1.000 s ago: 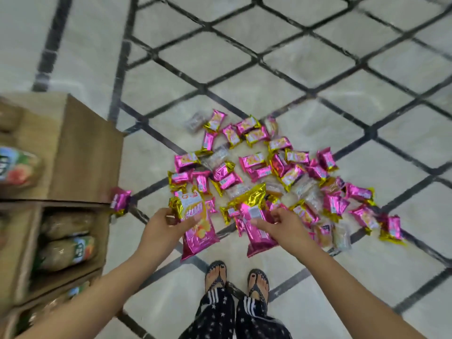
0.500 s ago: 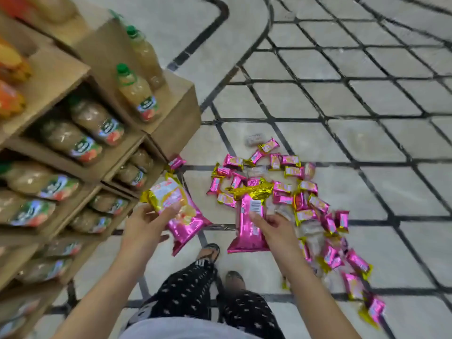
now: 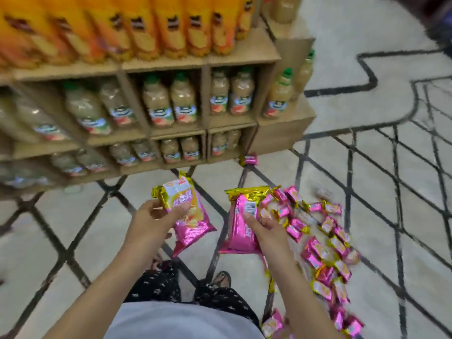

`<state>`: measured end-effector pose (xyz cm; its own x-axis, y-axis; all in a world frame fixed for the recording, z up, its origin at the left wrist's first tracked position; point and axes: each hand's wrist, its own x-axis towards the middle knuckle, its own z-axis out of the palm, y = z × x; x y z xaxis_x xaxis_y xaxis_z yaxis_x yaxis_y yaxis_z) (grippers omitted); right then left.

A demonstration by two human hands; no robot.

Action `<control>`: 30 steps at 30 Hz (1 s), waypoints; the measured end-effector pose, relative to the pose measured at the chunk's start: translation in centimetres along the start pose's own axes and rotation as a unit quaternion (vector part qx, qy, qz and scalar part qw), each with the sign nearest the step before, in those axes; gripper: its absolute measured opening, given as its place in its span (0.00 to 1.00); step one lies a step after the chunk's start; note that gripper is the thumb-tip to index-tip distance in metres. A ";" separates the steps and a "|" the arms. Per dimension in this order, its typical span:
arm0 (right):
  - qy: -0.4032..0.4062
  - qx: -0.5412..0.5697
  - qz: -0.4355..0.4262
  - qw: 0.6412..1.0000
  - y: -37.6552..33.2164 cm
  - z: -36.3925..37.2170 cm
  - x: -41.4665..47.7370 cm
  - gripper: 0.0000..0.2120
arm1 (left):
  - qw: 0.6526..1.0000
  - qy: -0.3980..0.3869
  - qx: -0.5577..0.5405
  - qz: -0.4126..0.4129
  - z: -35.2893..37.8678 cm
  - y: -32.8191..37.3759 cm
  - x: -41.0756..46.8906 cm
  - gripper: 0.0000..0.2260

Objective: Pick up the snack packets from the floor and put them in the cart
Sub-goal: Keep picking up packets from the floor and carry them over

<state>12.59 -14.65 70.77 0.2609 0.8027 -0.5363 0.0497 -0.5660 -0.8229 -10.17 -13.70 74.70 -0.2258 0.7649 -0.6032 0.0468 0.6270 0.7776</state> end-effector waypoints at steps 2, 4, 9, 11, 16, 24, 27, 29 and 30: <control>-0.038 -0.035 -0.014 0.999 -1.1 3.5 -0.3 0.24 | 0.999 0.022 -0.025 -0.002 -3.6 -0.8 -0.2 0.26; -0.063 -0.066 -0.027 0.995 -2.2 7.3 -0.6 0.24 | 0.996 0.052 -0.068 -0.015 -7.5 -1.8 -0.2 0.16; -0.138 -0.082 -0.021 0.987 -4.0 19.1 -2.3 0.22 | 0.989 0.103 -0.108 -0.023 -18.3 -4.7 0.6 0.14; -0.171 -0.101 -0.016 0.980 -4.1 24.5 -3.4 0.22 | 0.985 0.124 -0.113 -0.032 -22.9 -6.1 0.8 0.13; -0.287 -0.148 -0.008 0.946 -4.0 37.8 -7.0 0.26 | 0.977 0.180 -0.109 -0.034 -34.1 -10.6 1.3 0.16; -0.367 -0.249 -0.035 0.896 -5.2 52.9 -11.1 0.21 | 0.943 0.263 -0.183 -0.086 -46.4 -16.5 1.7 0.17; -0.394 -0.277 -0.063 0.874 -6.3 57.9 -11.6 0.23 | 0.931 0.289 -0.203 -0.093 -49.8 -17.9 3.0 0.17; -0.420 -0.293 -0.073 0.856 -7.1 61.2 -11.7 0.24 | 0.925 0.305 -0.207 -0.096 -52.1 -18.8 4.2 0.18; -0.429 -0.304 -0.075 0.848 -7.6 62.9 -11.6 0.24 | 0.919 0.317 -0.212 -0.099 -53.3 -19.1 4.8 0.18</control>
<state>-51.41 -7.87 71.43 -0.5755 0.5684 -0.5880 0.5755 -0.2293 -0.7850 -64.03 -29.85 66.38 -0.7176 0.3176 -0.6198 -0.4093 0.5277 0.7443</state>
